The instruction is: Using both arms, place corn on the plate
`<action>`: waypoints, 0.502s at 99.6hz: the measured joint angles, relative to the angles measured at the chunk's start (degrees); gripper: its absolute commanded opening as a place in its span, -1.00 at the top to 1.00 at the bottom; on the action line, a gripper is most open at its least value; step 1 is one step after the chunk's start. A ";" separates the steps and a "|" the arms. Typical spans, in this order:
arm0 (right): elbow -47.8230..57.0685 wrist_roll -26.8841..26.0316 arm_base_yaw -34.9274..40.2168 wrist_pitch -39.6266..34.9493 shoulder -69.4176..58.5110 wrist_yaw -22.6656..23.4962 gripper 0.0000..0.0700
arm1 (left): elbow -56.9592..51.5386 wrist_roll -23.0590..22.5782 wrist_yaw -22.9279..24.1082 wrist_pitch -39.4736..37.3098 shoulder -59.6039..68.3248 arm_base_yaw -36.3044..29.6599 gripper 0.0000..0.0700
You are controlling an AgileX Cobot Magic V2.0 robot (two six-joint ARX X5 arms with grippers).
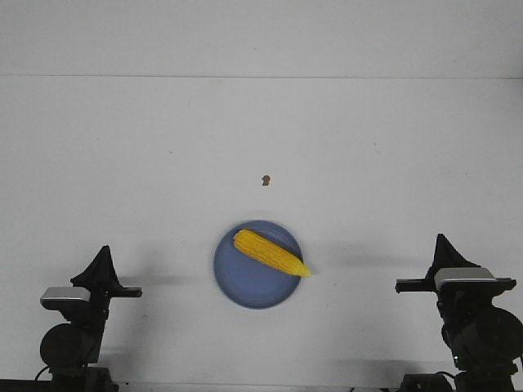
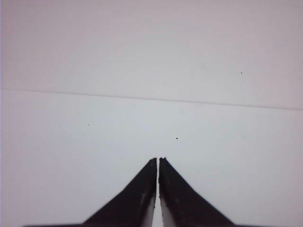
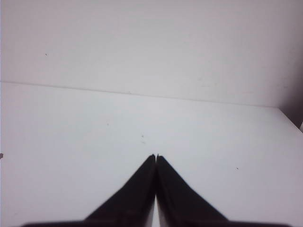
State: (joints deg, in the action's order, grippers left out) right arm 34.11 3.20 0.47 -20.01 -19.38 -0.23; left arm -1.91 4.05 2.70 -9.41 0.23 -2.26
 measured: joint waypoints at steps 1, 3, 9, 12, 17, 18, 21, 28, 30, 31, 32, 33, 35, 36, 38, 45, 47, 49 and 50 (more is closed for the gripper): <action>0.00 -0.02 0.00 0.00 0.00 0.00 1.00 | 0.00 0.02 0.00 0.00 0.00 0.00 0.97; 0.00 -0.02 0.00 0.00 0.00 0.00 1.00 | 0.00 0.02 0.00 0.00 0.00 0.00 0.97; 0.00 -0.02 0.00 0.00 0.00 0.00 1.00 | 0.00 0.02 0.00 0.00 0.00 0.00 0.97; 0.00 -0.02 0.00 0.00 0.00 0.00 1.00 | 0.00 0.04 0.00 0.00 0.00 0.00 0.97; 0.00 -0.02 0.00 0.00 0.00 0.00 1.00 | 0.00 0.04 0.00 0.00 0.00 0.00 0.97; 0.00 -0.02 0.00 0.00 0.00 0.00 1.00 | 0.00 0.04 0.00 0.00 0.00 0.00 0.97; 0.00 -0.02 0.00 0.00 0.00 0.00 1.00 | 0.00 0.07 0.00 0.00 0.00 0.00 0.97; 0.00 0.00 0.13 0.00 0.00 0.00 1.00 | 0.00 0.09 0.00 0.00 0.00 0.00 0.97; 0.00 -0.02 0.22 0.00 0.04 -0.04 1.00 | 0.00 0.11 0.00 0.00 0.00 0.00 0.97; 0.00 -0.02 0.24 0.00 0.09 -0.02 1.00 | 0.00 0.11 0.00 0.00 0.00 0.00 0.97; 0.00 0.00 0.22 0.00 0.17 -0.02 1.00 | 0.00 0.11 0.00 0.00 0.00 0.00 0.97; 0.00 -0.02 0.24 0.00 0.26 -0.02 1.00 | -0.02 0.11 0.00 0.00 0.00 0.00 0.97; 0.00 -0.02 0.24 0.00 0.35 -0.02 1.00 | -0.02 0.11 0.00 0.02 0.00 0.00 0.97; 0.00 0.00 0.24 0.00 0.39 -0.02 1.00 | 0.00 0.11 0.00 0.00 0.00 0.00 0.97; 0.00 0.00 0.22 0.00 0.55 -0.02 1.00 | 0.00 0.11 0.00 -0.02 0.00 0.00 0.97; -0.42 0.00 0.24 0.72 1.86 -0.02 1.00 | 0.00 0.11 0.00 0.00 0.00 0.00 0.96; -0.79 0.00 0.24 1.25 2.47 -0.02 1.00 | 0.00 0.11 0.00 0.00 0.00 0.00 0.97; -1.27 -0.02 0.24 1.77 3.10 -0.02 1.00 | 0.00 0.11 0.00 -0.02 0.00 0.00 0.97; -1.55 -0.02 0.22 2.14 3.48 -0.02 1.00 | 0.00 0.13 0.00 -0.02 0.00 0.00 0.97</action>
State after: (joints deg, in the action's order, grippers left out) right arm 32.56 3.18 0.69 -17.87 -15.90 -0.25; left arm -1.91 4.19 2.70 -9.43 0.23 -2.26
